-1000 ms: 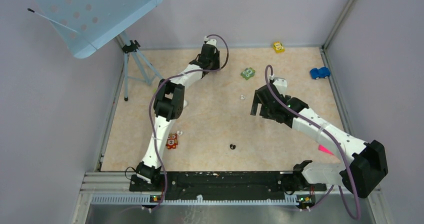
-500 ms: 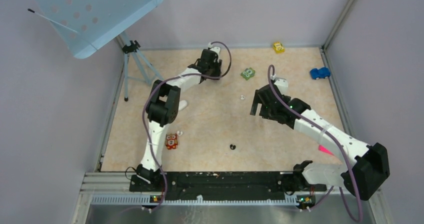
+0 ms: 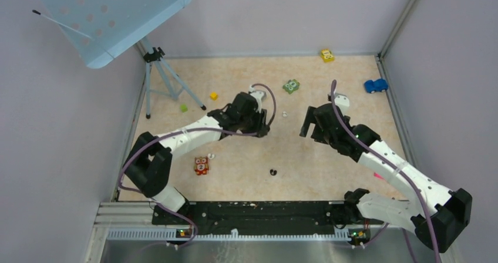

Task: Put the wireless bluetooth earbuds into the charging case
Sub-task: Place the charging case at the center of the board, then rotate the charging case at the center of the board.

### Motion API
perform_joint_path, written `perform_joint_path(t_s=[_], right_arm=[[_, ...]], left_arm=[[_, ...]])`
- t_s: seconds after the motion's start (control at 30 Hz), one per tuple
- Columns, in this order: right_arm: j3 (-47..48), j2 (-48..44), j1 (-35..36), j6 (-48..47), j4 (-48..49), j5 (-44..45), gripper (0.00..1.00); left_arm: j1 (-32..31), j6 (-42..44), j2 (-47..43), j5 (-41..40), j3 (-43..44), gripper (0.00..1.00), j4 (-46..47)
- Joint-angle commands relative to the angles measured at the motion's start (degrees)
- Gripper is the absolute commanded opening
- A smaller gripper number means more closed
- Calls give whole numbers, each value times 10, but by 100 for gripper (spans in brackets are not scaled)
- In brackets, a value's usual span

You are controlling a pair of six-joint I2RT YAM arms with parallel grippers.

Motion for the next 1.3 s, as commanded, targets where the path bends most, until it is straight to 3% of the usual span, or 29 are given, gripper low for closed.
perform_joint_path(t_s=[0.0, 0.27, 0.53, 0.63, 0.73, 0.83, 1.03, 1.2, 1.27], right_arm=[[-16, -28, 3, 37, -28, 33, 92], [-27, -44, 3, 47, -47, 24, 92], [-49, -70, 3, 68, -30, 17, 92], [-57, -69, 4, 81, -27, 10, 92], [-59, -66, 4, 83, -23, 4, 91], [-52, -57, 4, 83, -35, 7, 90], [-65, -56, 4, 83, -9, -7, 90], [-101, -36, 9, 129, 43, -53, 88], [-114, -12, 24, 155, 73, -69, 90]], left_arm=[[-77, -60, -39, -58, -69, 37, 28], [-164, -93, 23, -122, -64, 36, 60], [-173, -100, 64, -125, -40, 43, 67], [-173, -100, 76, -129, -33, 50, 85], [-173, -93, 105, -111, 0, 65, 72], [-170, -64, 123, -86, 55, 74, 32], [-119, -34, 71, 6, 79, 77, -4], [-18, -43, -8, 100, 31, 76, -24], [14, -32, -39, 111, 9, 81, -41]])
